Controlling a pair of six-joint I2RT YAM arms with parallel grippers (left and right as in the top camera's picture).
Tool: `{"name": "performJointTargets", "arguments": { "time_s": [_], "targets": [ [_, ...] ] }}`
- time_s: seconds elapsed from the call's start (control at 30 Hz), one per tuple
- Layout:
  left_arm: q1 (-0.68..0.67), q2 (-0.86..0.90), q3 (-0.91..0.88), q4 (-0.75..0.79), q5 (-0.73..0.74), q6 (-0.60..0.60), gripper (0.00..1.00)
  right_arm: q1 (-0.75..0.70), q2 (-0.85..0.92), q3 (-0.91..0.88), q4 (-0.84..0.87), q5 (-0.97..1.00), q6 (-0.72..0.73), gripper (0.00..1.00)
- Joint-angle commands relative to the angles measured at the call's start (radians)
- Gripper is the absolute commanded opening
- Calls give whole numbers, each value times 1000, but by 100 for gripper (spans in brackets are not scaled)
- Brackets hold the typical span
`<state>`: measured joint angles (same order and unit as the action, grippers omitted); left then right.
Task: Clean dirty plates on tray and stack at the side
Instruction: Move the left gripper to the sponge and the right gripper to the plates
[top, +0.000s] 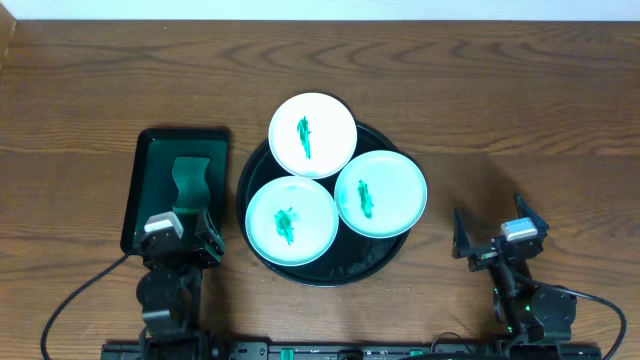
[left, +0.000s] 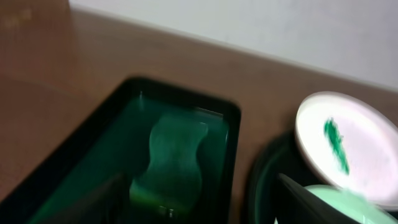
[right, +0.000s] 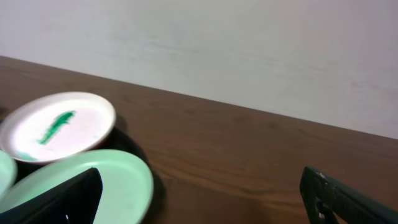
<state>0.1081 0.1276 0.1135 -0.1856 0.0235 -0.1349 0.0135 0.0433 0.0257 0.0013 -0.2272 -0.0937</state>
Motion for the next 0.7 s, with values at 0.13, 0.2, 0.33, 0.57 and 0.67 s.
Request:
{"name": "performJointTargets", "arguments": {
  "time_s": [0.13, 0.2, 0.33, 0.57, 0.67],
  "targets": [
    [-4, 321, 382, -136, 3, -13, 73, -5, 245, 255, 14, -139, 25, 99],
    [-4, 435, 514, -212, 3, -13, 73, -5, 355, 338, 13, -168, 25, 99],
    [-4, 635, 762, -402, 3, -12, 73, -5, 628, 555, -34, -314, 26, 99],
    [-4, 925, 1044, -701, 3, -13, 73, 11, 1063, 989, -441, -522, 26, 99],
    [-4, 1011, 1140, -795, 21, -13, 73, 62, 1202, 1138, -629, -521, -55, 99]
  ]
}}
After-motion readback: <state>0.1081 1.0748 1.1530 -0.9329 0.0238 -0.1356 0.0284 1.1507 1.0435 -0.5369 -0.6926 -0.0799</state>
